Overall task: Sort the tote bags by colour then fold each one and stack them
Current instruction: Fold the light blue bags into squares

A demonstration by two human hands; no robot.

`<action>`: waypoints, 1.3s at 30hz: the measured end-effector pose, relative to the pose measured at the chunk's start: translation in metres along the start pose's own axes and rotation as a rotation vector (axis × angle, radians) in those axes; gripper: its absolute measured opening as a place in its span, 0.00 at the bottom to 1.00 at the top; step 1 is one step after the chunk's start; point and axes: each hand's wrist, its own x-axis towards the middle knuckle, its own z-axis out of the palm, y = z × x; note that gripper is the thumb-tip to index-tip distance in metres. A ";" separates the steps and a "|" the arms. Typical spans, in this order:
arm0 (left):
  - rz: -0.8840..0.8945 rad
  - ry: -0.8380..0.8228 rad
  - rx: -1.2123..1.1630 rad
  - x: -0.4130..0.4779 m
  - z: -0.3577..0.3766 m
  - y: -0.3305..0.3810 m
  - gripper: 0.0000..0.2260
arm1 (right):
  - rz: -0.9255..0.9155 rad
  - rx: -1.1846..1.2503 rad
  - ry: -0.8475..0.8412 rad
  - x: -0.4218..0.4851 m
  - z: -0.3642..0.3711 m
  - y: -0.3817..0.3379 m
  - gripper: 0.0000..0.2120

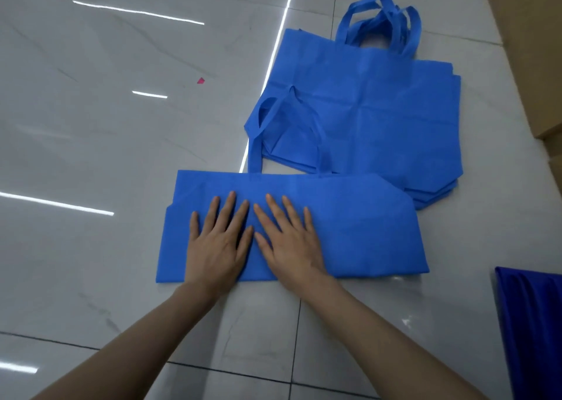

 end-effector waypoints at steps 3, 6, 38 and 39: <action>0.011 -0.016 0.015 0.005 -0.005 -0.002 0.28 | 0.119 -0.054 -0.008 -0.001 -0.001 0.033 0.31; 0.021 0.026 -0.049 0.020 -0.016 0.001 0.29 | 0.222 -0.067 0.006 -0.008 -0.007 0.052 0.33; 0.074 -0.022 0.019 -0.004 0.001 0.008 0.26 | 0.410 -0.060 0.108 -0.048 -0.013 0.108 0.32; 0.075 -0.024 0.010 -0.010 0.001 0.008 0.26 | 0.407 -0.053 0.104 -0.053 -0.011 0.104 0.32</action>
